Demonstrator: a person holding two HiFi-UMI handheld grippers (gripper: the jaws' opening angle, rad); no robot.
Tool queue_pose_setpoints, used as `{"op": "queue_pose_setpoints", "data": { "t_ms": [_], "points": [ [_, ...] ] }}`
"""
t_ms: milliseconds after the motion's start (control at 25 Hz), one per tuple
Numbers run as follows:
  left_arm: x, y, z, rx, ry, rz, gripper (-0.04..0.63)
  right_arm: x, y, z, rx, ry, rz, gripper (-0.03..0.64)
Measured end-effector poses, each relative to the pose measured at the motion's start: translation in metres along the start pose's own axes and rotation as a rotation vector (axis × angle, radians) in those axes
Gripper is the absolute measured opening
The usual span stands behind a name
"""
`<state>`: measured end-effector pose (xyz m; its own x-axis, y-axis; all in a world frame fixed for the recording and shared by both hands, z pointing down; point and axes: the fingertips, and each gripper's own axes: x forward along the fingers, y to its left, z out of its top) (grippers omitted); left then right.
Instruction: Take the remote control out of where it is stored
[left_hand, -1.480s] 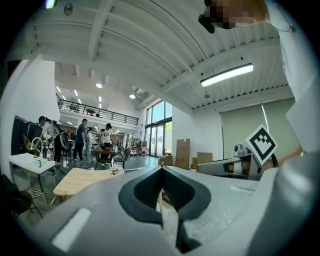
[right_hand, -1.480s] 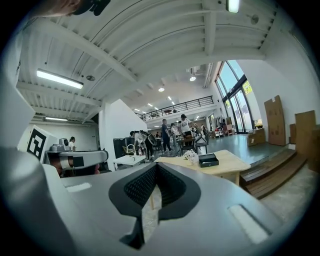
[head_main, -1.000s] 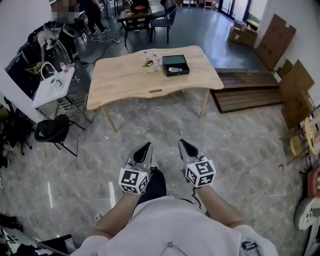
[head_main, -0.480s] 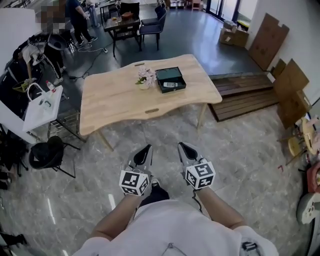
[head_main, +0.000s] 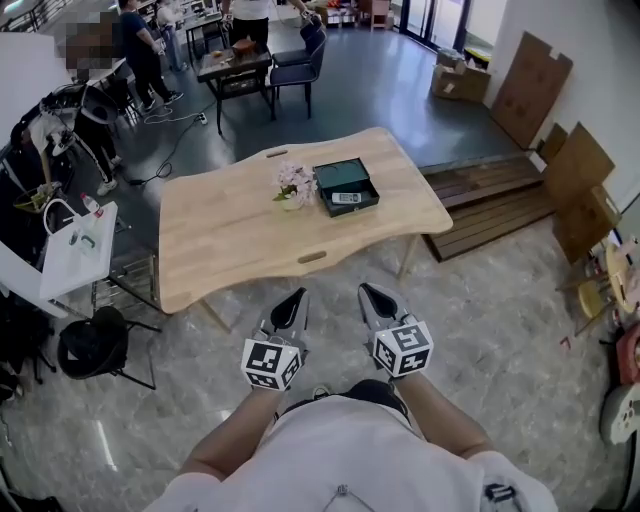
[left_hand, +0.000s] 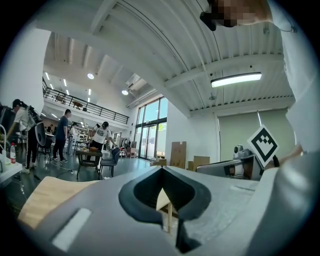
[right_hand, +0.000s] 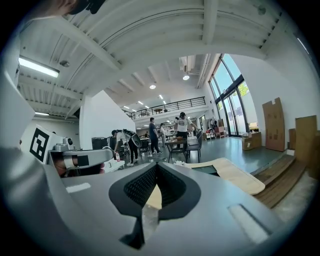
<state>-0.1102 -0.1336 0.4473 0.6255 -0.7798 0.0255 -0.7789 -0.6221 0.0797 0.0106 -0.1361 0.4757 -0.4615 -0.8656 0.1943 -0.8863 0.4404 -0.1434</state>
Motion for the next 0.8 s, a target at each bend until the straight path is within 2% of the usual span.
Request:
{"op": "queue_pose_setpoints", "data": {
  "t_ms": [200, 480, 800],
  "points": [
    [0.031, 0.036, -0.001, -0.013, -0.002, -0.009, 0.001, 0.041, -0.014, 0.012, -0.008, -0.007, -0.014, 0.028],
    [0.089, 0.067, -0.006, -0.022, 0.014, -0.022, 0.001, 0.093, -0.056, 0.020, -0.012, -0.006, -0.030, 0.028],
    [0.186, 0.115, 0.009, -0.012, 0.005, 0.015, 0.001, 0.186, -0.117, 0.054, -0.020, -0.031, 0.037, 0.028]
  ]
}}
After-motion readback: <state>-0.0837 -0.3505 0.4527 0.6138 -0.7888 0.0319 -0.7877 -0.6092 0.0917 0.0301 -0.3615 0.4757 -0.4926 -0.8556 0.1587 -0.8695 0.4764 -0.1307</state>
